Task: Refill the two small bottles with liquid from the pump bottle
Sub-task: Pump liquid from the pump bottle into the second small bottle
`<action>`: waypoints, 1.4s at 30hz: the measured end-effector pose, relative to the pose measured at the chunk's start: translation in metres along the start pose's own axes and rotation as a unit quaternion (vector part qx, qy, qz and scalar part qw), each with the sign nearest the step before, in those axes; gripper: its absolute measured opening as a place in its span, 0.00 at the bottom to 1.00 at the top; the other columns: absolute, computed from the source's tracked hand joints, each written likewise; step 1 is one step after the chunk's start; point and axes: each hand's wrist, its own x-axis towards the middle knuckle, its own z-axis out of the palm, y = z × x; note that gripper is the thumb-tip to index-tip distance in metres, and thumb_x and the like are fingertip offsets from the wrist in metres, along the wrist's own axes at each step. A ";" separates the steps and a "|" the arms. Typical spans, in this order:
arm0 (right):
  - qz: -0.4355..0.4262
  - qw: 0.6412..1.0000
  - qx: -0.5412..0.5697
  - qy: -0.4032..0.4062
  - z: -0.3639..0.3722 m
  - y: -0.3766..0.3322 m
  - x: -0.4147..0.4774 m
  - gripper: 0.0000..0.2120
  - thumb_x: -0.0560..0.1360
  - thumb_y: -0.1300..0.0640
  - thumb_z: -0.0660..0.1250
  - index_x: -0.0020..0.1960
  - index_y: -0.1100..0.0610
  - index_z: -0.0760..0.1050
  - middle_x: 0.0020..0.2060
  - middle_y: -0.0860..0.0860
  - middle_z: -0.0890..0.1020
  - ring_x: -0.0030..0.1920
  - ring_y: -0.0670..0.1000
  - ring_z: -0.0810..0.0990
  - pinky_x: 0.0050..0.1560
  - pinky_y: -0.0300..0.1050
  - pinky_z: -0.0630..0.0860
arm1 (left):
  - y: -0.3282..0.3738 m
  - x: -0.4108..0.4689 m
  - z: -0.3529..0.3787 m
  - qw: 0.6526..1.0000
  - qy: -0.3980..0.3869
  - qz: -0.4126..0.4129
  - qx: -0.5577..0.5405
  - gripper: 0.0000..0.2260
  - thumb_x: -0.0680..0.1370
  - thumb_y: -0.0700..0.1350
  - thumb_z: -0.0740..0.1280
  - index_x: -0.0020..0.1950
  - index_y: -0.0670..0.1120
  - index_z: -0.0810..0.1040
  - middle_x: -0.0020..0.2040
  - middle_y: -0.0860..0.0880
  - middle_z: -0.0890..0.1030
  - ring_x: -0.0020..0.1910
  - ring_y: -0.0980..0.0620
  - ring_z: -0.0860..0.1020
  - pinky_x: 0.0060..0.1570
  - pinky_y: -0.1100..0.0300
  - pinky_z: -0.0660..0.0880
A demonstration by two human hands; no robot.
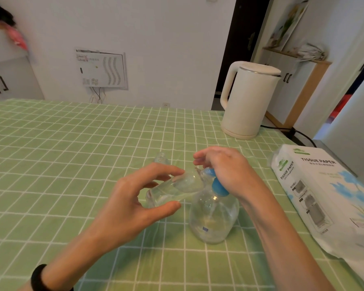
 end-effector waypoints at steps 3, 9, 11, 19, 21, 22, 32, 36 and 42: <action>-0.016 1.000 -0.004 0.003 -0.002 -0.001 0.000 0.15 0.81 0.57 0.58 0.51 0.49 0.84 0.49 0.42 0.86 0.51 0.40 0.81 0.49 0.38 0.73 | 0.001 0.000 -0.001 1.000 0.003 0.003 -0.003 0.25 0.72 0.54 0.76 0.68 0.59 0.78 0.63 0.60 0.84 0.61 0.54 0.83 0.58 0.55 0.80; -0.015 1.000 0.001 0.006 -0.001 0.000 0.003 0.16 0.80 0.58 0.58 0.51 0.47 0.84 0.49 0.42 0.86 0.52 0.40 0.81 0.51 0.39 0.74 | 0.000 0.002 -0.001 1.000 -0.001 0.004 0.001 0.23 0.72 0.54 0.76 0.66 0.60 0.79 0.62 0.61 0.83 0.61 0.55 0.83 0.58 0.55 0.81; -0.005 1.000 0.009 -0.002 0.001 0.001 0.002 0.16 0.80 0.59 0.58 0.51 0.47 0.84 0.49 0.42 0.86 0.54 0.41 0.81 0.52 0.40 0.74 | 0.000 0.002 -0.001 1.000 0.001 0.004 0.000 0.23 0.72 0.54 0.76 0.67 0.60 0.78 0.62 0.61 0.83 0.61 0.55 0.83 0.58 0.54 0.81; -0.031 0.999 -0.018 0.006 -0.002 0.001 0.002 0.15 0.81 0.54 0.58 0.52 0.45 0.83 0.51 0.39 0.84 0.51 0.37 0.79 0.48 0.37 0.72 | 0.000 0.001 0.000 1.000 0.004 0.006 -0.003 0.24 0.73 0.54 0.76 0.68 0.58 0.78 0.63 0.61 0.84 0.61 0.54 0.83 0.58 0.54 0.81; -0.036 0.999 -0.019 0.009 -0.003 0.000 0.002 0.15 0.81 0.54 0.58 0.53 0.46 0.84 0.51 0.39 0.84 0.52 0.37 0.79 0.48 0.36 0.71 | 0.000 0.001 -0.001 1.000 0.004 0.009 0.000 0.24 0.73 0.53 0.76 0.68 0.58 0.78 0.63 0.61 0.83 0.61 0.55 0.83 0.58 0.55 0.81; -0.036 0.999 -0.017 0.008 -0.003 0.000 0.002 0.15 0.81 0.54 0.58 0.54 0.46 0.84 0.51 0.40 0.84 0.53 0.37 0.79 0.50 0.36 0.72 | 0.000 0.002 -0.001 1.000 0.004 0.009 0.001 0.24 0.73 0.53 0.76 0.68 0.58 0.78 0.63 0.61 0.83 0.61 0.55 0.83 0.58 0.56 0.81; 0.002 1.000 -0.002 -0.002 -0.001 0.003 0.002 0.16 0.80 0.58 0.58 0.51 0.47 0.84 0.50 0.41 0.86 0.54 0.39 0.80 0.53 0.38 0.73 | -0.001 0.000 0.000 1.000 -0.002 0.004 0.004 0.24 0.73 0.54 0.76 0.68 0.60 0.78 0.63 0.61 0.83 0.61 0.54 0.83 0.57 0.53 0.81; -0.021 1.000 -0.012 -0.002 -0.003 0.001 0.001 0.15 0.81 0.54 0.58 0.53 0.46 0.84 0.50 0.39 0.85 0.52 0.36 0.79 0.50 0.36 0.71 | 0.000 0.001 0.001 1.000 0.003 0.006 -0.001 0.24 0.72 0.53 0.76 0.67 0.59 0.78 0.62 0.60 0.84 0.61 0.55 0.84 0.57 0.55 0.81; -0.022 1.000 -0.019 0.001 -0.003 0.001 0.003 0.16 0.80 0.56 0.57 0.52 0.46 0.84 0.51 0.39 0.85 0.52 0.37 0.79 0.49 0.36 0.71 | 0.001 0.001 0.000 1.000 0.004 0.005 -0.004 0.22 0.72 0.53 0.76 0.66 0.59 0.79 0.62 0.60 0.84 0.61 0.54 0.83 0.58 0.55 0.81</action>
